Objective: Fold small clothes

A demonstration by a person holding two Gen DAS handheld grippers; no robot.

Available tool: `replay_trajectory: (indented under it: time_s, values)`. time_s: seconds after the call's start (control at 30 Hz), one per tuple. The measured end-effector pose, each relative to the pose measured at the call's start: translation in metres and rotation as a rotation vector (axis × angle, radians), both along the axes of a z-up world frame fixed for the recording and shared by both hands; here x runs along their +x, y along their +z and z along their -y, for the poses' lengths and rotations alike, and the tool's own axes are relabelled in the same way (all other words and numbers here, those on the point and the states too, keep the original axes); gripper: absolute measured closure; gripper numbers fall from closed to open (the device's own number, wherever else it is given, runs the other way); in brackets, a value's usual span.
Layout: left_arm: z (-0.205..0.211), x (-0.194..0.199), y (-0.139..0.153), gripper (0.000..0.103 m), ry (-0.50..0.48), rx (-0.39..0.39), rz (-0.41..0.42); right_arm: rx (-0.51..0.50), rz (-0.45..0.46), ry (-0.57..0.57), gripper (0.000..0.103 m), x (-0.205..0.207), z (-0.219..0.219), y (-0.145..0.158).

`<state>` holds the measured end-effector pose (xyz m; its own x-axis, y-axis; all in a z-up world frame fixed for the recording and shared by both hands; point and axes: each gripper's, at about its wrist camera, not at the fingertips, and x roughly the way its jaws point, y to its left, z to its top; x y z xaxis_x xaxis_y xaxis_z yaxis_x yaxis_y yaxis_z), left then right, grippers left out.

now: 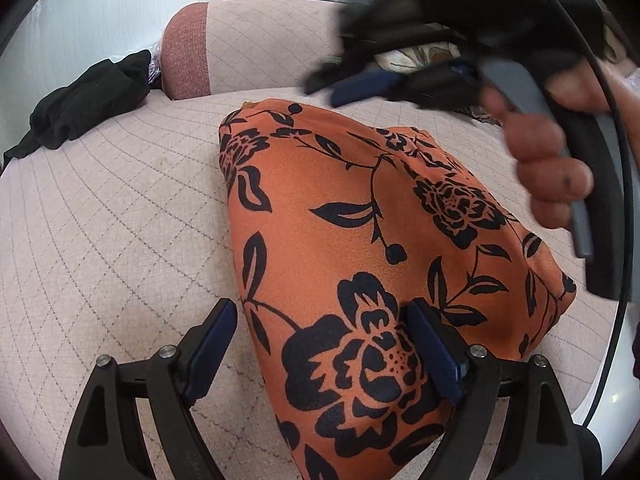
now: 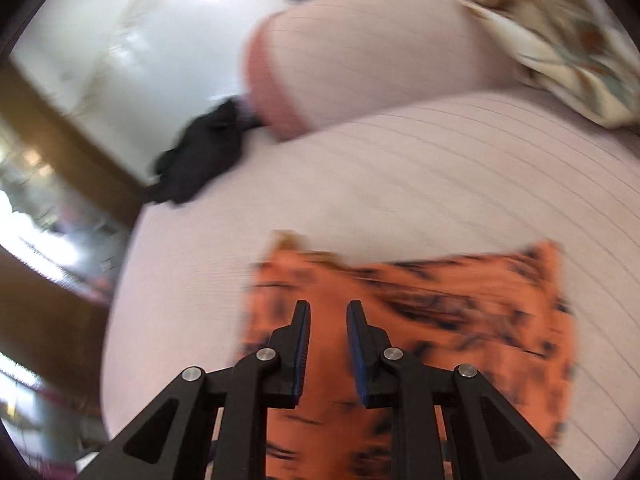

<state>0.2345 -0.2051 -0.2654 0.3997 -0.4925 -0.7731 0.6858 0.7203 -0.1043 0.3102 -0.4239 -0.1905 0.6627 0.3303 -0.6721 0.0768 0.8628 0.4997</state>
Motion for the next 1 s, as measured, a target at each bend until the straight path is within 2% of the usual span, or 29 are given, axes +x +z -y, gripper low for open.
replay_trajectory:
  time_s: [0.1, 0.2, 0.27, 0.3, 0.4, 0.5, 0.63, 0.77, 0.87, 0.93, 1.0]
  values:
    - [0.001, 0.001, 0.0, 0.014, 0.0, 0.002, 0.006, -0.03, 0.002, 0.076, 0.082, 0.013, -0.027, -0.001]
    - [0.001, 0.001, 0.001, 0.014, 0.007, 0.009, 0.021, -0.042, -0.093, 0.108, 0.08, 0.037, -0.036, -0.033]
    - [0.001, 0.001, 0.0, 0.014, 0.001, 0.007, 0.015, 0.011, -0.124, 0.126, 0.08, 0.045, -0.031, -0.057]
    - [0.002, 0.001, 0.0, 0.014, 0.0, 0.006, 0.012, 0.038, -0.101, 0.077, 0.08, 0.043, -0.028, -0.059]
    - [0.002, 0.002, 0.0, 0.014, -0.002, 0.008, 0.014, 0.073, -0.105, 0.07, 0.08, 0.04, -0.02, -0.059]
    - [0.002, 0.0, 0.001, 0.014, -0.001, 0.009, 0.018, 0.032, -0.109, 0.045, 0.08, 0.024, -0.017, -0.045]
    - [0.002, 0.0, 0.001, 0.014, 0.002, 0.008, 0.016, 0.052, -0.044, 0.011, 0.08, -0.022, -0.006, -0.022]
    - [0.002, -0.001, 0.002, 0.014, 0.006, 0.01, 0.018, -0.056, -0.057, -0.003, 0.079, -0.076, -0.003, -0.013]
    - [0.002, 0.0, 0.001, 0.014, 0.011, 0.008, 0.009, -0.105, -0.093, -0.035, 0.077, -0.107, 0.004, -0.025]
    - [0.002, 0.002, 0.0, 0.01, 0.019, 0.013, 0.003, -0.064, -0.124, -0.028, 0.077, -0.12, 0.011, -0.048]
    - [0.0, 0.005, 0.0, 0.008, 0.026, 0.01, -0.008, -0.023, -0.077, -0.028, 0.077, -0.133, 0.015, -0.059]
